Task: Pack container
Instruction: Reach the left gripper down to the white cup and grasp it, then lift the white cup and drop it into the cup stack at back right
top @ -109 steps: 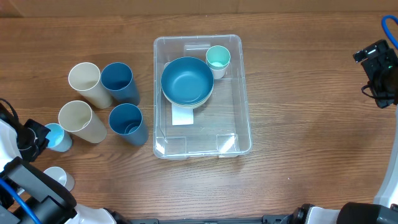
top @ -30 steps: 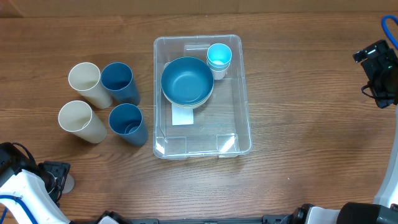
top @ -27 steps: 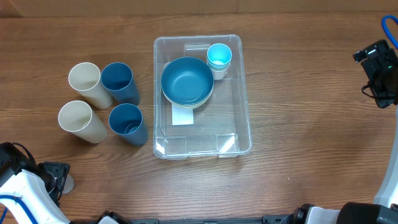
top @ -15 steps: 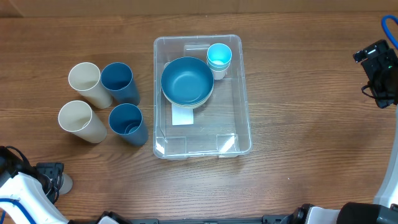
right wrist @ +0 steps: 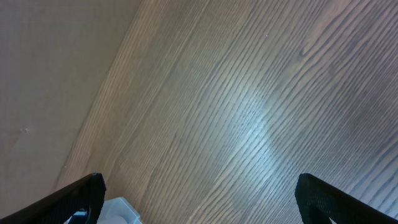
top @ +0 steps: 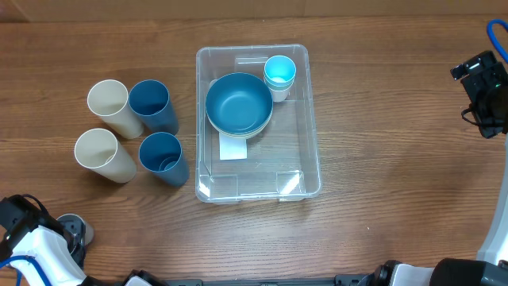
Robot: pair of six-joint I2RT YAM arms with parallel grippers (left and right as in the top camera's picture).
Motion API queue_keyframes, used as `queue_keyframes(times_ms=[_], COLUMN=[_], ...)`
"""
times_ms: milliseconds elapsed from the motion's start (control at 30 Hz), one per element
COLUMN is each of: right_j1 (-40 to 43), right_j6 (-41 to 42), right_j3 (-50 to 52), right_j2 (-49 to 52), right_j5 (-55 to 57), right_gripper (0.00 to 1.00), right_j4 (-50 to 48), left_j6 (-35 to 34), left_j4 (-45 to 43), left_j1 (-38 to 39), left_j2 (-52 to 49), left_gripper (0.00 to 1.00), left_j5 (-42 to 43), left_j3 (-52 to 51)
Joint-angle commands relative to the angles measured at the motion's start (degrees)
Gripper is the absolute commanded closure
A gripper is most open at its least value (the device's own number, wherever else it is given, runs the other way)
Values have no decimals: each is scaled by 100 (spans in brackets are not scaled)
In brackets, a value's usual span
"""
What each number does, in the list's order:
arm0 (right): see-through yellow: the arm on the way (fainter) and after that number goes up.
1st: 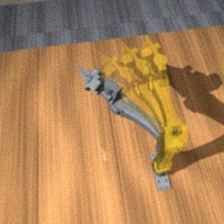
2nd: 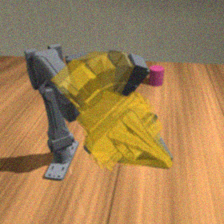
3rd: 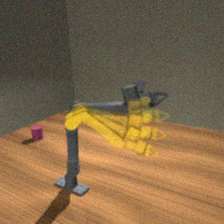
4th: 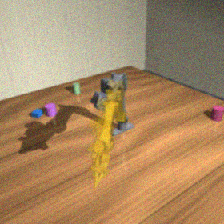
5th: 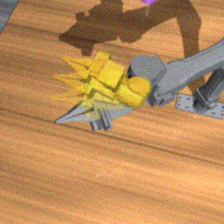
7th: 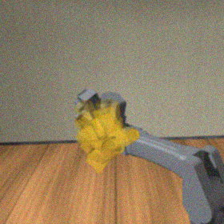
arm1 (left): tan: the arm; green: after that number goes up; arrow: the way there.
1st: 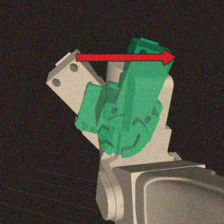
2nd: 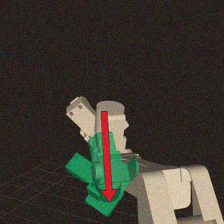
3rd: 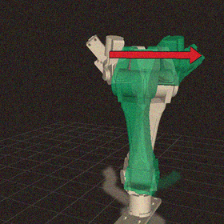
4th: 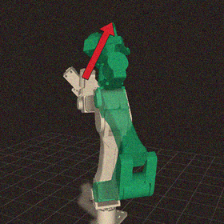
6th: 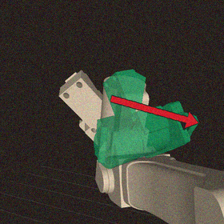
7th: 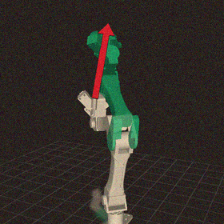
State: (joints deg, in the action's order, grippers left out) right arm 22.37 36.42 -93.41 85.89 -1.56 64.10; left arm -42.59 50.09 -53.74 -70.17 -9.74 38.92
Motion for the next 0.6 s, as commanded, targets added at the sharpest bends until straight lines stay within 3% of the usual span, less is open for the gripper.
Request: queue_keyframes(times_ms=[0,167,267,400,500,567], right_j1=[-13,-13,-13,-13,-13,-13], right_j6=[28,28,28,28,28,28], right_j3=[-52,-52,-52,-52,-52,-52], right_j2=[-28,-28,-28,-28,-28,-28], right_j5=[22,22,22,22,22,22], right_gripper=[0,0,0,0,0,0], right_j4=[-13,-13,-15,-15,-13,-13], left_j6=[92,529,540,1217,1681,2098], left_j4=[-85,411,1292,2236,2511,2426], left_j1=[-35,-35,-24,63,669,1491], left_j2=[46,46,50,59,59,55], left_gripper=[96,96,96,96,96,96], left_j5=[66,691,1067,1941,2522,2785], left_j3=[74,940,2096,4017,5211,5759])
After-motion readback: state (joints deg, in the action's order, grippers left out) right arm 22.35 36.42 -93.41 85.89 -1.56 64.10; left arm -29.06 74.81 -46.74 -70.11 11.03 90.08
